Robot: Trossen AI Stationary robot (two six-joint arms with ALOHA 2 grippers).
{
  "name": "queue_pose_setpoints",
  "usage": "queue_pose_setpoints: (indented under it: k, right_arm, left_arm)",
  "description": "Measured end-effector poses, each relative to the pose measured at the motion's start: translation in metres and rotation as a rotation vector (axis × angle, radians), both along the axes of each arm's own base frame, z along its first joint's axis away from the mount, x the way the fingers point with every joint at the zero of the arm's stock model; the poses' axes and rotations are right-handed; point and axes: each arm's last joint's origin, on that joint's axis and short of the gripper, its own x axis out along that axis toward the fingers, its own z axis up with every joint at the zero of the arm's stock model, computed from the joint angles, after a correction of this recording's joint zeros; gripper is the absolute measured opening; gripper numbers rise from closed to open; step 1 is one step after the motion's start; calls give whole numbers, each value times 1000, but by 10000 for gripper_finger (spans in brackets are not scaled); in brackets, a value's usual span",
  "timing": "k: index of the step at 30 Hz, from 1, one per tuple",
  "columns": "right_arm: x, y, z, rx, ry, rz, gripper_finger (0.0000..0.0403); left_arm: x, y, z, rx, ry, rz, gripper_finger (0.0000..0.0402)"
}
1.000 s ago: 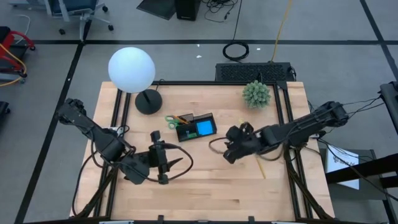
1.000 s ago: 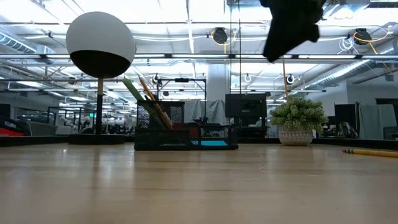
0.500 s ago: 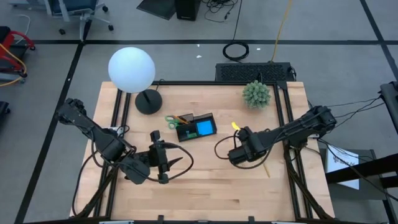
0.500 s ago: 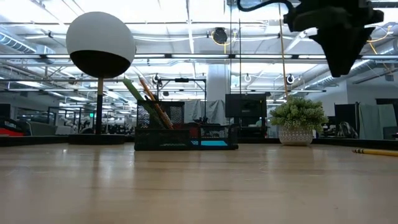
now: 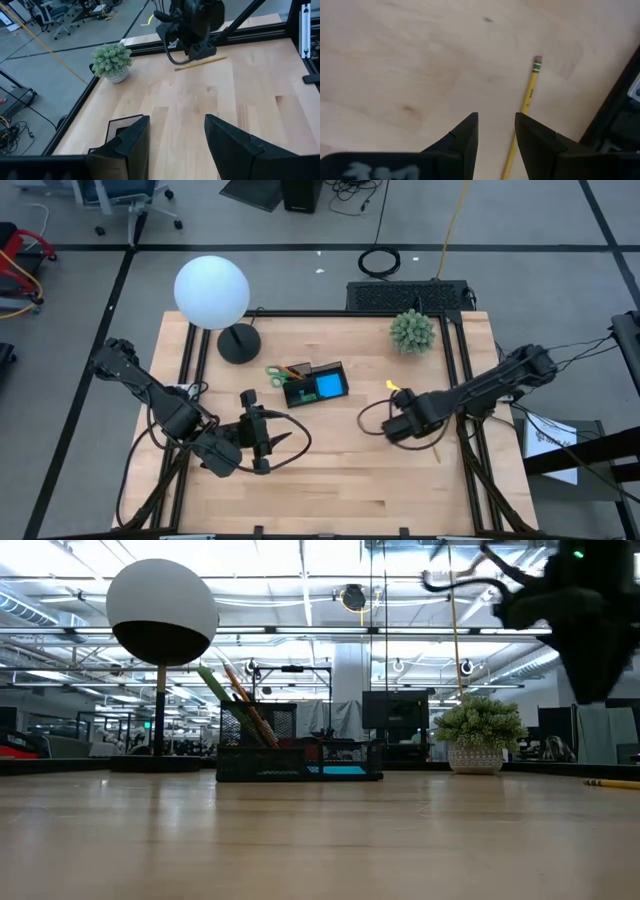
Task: Pick and place office supplies into organizer
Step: Put the yellow pencil into the black desk organizer
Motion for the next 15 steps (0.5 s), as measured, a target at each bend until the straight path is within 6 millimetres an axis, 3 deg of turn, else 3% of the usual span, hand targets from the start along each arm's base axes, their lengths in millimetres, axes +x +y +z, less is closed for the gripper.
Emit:
queue_pose_setpoints:
  k: [9, 15]
  right_arm:
    - [-72, -26, -29, 160, -254, -136, 118]
    - [-94, -34, -51, 181, -253, -190, 118]
  left_arm:
    - [0, 0, 0, 2, 0, 1, 196]
    - [2, 3, 0, 2, -1, 11, 196]
